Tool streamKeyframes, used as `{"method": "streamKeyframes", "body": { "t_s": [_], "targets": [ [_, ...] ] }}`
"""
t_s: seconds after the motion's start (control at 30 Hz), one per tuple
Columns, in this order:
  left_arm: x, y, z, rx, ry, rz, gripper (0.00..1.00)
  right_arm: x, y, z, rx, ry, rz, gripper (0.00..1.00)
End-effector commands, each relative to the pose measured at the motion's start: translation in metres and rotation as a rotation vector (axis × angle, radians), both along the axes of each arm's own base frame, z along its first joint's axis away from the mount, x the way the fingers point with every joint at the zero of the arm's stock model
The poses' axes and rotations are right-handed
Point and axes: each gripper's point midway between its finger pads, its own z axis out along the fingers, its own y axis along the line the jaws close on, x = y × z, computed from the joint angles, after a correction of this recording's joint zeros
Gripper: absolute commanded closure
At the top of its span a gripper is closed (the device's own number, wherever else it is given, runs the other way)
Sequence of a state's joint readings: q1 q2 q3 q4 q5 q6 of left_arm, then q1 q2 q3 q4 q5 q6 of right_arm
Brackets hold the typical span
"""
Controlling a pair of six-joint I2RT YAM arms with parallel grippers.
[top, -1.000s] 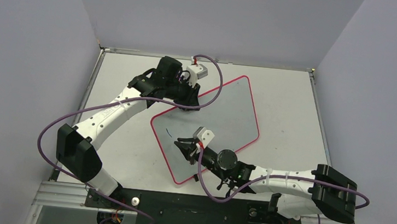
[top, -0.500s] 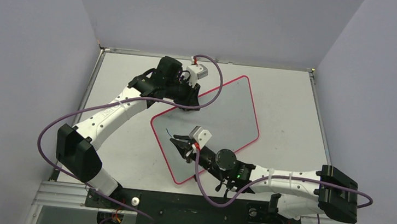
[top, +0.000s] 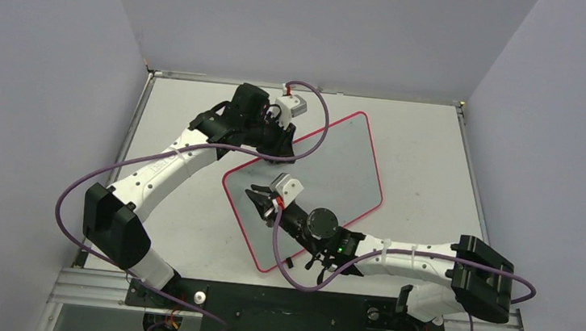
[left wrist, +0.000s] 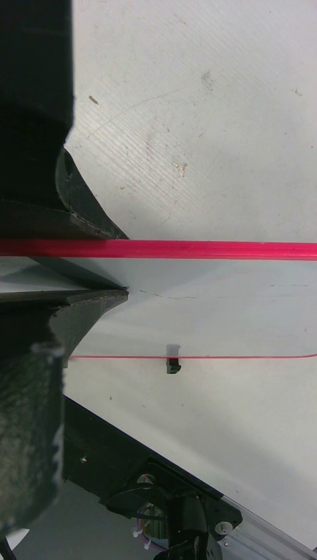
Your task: Write a sentence on the whiteboard
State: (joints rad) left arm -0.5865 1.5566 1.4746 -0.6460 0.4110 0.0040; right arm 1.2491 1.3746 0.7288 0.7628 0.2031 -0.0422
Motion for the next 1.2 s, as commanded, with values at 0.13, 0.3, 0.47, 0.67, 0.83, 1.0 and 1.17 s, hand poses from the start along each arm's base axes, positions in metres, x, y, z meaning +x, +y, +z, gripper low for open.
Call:
{"method": "streamKeyframes", "body": {
  "t_s": [0.13,0.3,0.47,0.67,0.83,1.0,1.17],
  "targets": [
    [0.016,0.026,-0.028,0.193,-0.089,0.030,1.00,0.013,0.001,0.031,0.089,-0.034,-0.037,1.00],
    [0.016,0.026,-0.028,0.192,-0.092,0.029,1.00,0.018,-0.002,0.029,0.084,-0.028,-0.061,1.00],
    [0.016,0.026,-0.028,0.192,-0.093,0.030,1.00,0.023,-0.008,0.024,0.072,-0.021,-0.088,1.00],
    [0.016,0.026,-0.028,0.193,-0.092,0.030,1.00,0.031,-0.020,0.017,0.055,-0.003,-0.135,1.00],
    [0.016,0.026,-0.027,0.190,-0.094,0.030,1.00,0.033,-0.030,0.005,0.034,0.016,-0.161,1.00],
    [0.016,0.026,-0.027,0.191,-0.094,0.028,1.00,0.030,-0.038,-0.004,0.025,0.036,-0.165,1.00],
    [0.015,0.025,-0.027,0.188,-0.092,0.028,1.00,0.025,-0.047,-0.011,0.014,0.050,-0.162,1.00]
  ]
}}
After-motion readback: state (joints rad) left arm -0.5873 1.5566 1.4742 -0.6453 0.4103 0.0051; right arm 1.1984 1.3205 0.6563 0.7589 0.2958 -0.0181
